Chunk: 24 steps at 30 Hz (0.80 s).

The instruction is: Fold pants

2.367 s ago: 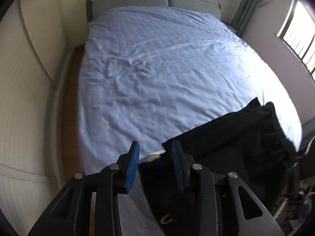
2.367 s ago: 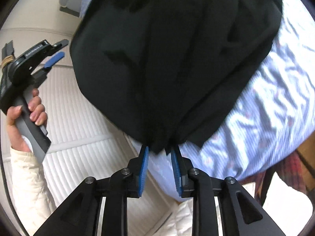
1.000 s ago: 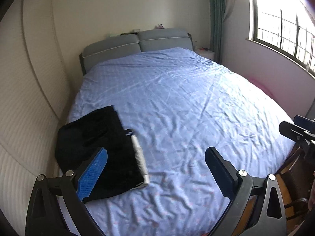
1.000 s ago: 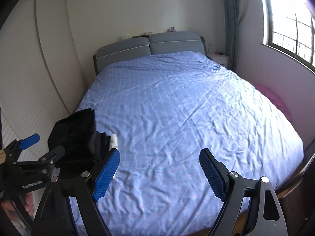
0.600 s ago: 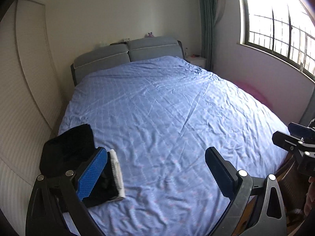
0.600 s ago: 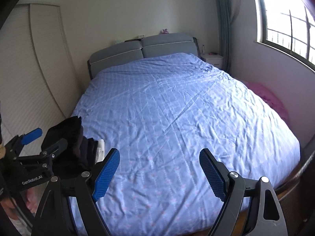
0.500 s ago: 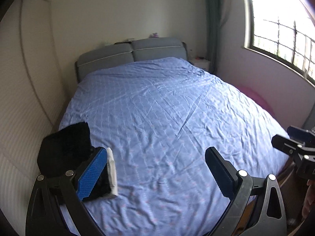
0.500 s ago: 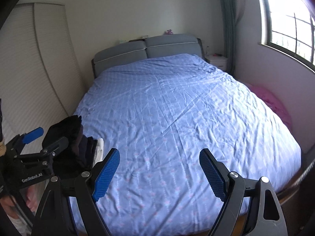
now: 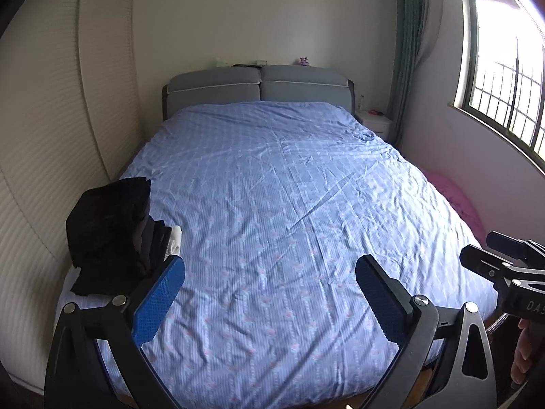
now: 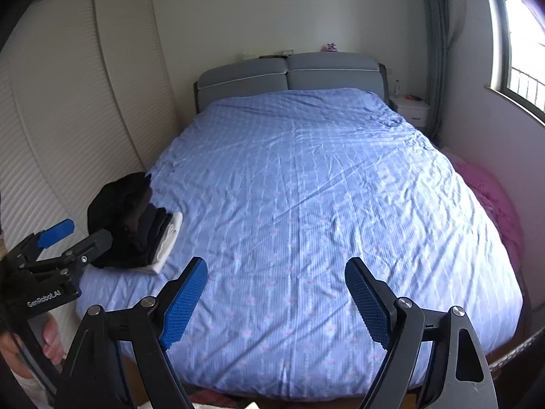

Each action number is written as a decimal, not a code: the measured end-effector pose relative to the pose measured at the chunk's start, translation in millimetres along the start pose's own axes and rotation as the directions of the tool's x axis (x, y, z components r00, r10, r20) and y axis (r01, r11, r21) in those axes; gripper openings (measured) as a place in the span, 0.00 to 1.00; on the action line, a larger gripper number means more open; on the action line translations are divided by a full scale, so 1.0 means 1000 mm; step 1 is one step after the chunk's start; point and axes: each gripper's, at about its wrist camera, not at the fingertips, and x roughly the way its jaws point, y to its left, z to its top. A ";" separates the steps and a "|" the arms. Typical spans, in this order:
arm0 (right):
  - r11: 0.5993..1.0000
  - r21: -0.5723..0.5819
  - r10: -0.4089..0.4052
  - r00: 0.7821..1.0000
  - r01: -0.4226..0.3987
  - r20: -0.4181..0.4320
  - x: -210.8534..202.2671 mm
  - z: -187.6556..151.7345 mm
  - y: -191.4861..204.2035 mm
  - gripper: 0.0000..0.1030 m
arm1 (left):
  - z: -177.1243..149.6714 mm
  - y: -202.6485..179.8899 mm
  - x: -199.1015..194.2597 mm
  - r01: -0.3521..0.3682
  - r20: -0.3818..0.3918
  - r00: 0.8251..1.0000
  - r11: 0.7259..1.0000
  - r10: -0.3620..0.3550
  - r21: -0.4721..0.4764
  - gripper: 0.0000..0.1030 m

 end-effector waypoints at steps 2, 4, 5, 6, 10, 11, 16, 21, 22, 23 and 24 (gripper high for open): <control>1.000 -0.007 0.014 1.000 -0.014 0.004 -0.004 -0.001 -0.005 0.82 | -0.002 -0.007 -0.004 -0.010 0.006 1.000 1.000 0.010 -0.001 1.00; 1.000 -0.013 0.020 1.000 -0.020 0.014 -0.009 -0.002 -0.010 0.82 | -0.003 -0.013 -0.009 -0.015 0.014 1.000 1.000 0.015 -0.002 1.00; 1.000 -0.013 0.023 1.000 -0.022 0.018 -0.011 -0.003 -0.012 0.82 | -0.003 -0.015 -0.011 -0.017 0.017 1.000 1.000 0.017 -0.001 1.00; 1.000 -0.012 0.027 0.999 -0.027 0.021 -0.014 -0.004 -0.015 0.82 | -0.003 -0.018 -0.013 -0.017 0.020 1.000 1.000 0.017 0.003 1.00; 0.999 -0.010 0.035 0.999 -0.034 0.031 -0.022 -0.009 -0.021 0.82 | -0.007 -0.027 -0.023 -0.018 0.037 0.999 1.000 0.017 0.023 1.00; 0.999 -0.010 0.035 0.999 -0.035 0.032 -0.024 -0.011 -0.022 0.82 | -0.008 -0.028 -0.024 -0.019 0.039 0.999 1.000 0.018 0.025 1.00; 0.999 -0.016 0.034 0.999 -0.033 0.039 -0.033 -0.017 -0.025 0.82 | -0.013 -0.033 -0.032 -0.004 0.041 0.999 1.000 0.003 0.026 1.00; 0.999 -0.008 0.031 0.998 -0.031 0.048 -0.040 -0.020 -0.027 0.82 | -0.016 -0.037 -0.040 -0.009 0.050 0.999 0.999 0.007 0.040 1.00; 1.000 -0.009 0.030 0.998 -0.029 0.049 -0.041 -0.021 -0.026 0.82 | -0.016 -0.037 -0.042 -0.010 0.052 0.999 0.999 0.008 0.041 1.00; 1.000 -0.010 0.030 0.998 -0.030 0.050 -0.042 -0.021 -0.026 0.82 | -0.016 -0.037 -0.043 -0.010 0.053 0.999 0.999 0.008 0.042 1.00; 0.999 -0.010 0.032 0.998 -0.031 0.052 -0.043 -0.022 -0.026 0.82 | -0.016 -0.037 -0.043 -0.009 0.053 0.999 0.999 0.006 0.042 1.00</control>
